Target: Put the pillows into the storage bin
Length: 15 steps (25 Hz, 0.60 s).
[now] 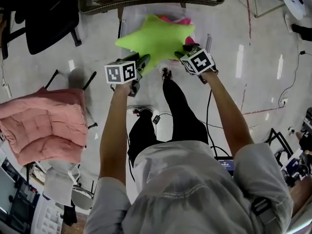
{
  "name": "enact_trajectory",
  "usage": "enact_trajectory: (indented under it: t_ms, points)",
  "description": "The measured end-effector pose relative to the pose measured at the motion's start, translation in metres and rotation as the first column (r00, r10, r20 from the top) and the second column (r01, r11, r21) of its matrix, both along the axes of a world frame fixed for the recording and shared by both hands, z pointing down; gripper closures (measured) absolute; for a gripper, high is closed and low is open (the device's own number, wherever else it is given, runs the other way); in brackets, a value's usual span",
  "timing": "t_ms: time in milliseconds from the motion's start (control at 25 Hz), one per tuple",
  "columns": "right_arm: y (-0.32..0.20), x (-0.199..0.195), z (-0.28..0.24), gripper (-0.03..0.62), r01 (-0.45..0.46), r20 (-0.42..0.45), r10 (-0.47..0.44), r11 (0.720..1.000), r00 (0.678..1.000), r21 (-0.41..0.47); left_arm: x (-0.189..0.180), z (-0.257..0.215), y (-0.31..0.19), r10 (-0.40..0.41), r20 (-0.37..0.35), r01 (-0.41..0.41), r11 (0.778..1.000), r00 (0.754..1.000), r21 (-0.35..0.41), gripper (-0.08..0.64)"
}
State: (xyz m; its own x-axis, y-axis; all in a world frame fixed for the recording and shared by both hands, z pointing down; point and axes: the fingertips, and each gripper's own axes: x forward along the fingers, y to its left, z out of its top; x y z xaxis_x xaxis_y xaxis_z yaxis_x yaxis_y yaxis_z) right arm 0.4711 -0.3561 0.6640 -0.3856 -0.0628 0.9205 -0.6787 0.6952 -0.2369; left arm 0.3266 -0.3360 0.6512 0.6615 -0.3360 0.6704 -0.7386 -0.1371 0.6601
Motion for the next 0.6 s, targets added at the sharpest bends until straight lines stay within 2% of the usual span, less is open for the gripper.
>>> enact_trajectory:
  t_ms: [280,600]
  points:
    - [-0.038,0.01,0.068,0.407,-0.063,0.011,0.063,0.997,0.998,-0.036,0.01,0.067,-0.047,0.034,0.011,-0.034,0.999,0.999,-0.014,0.357]
    - [-0.057,0.022,0.151,0.405,-0.097,-0.013,0.096,0.994,0.995,-0.046,0.017,0.151,-0.069,0.018,0.033,-0.018,1.0,0.999,-0.016,0.351]
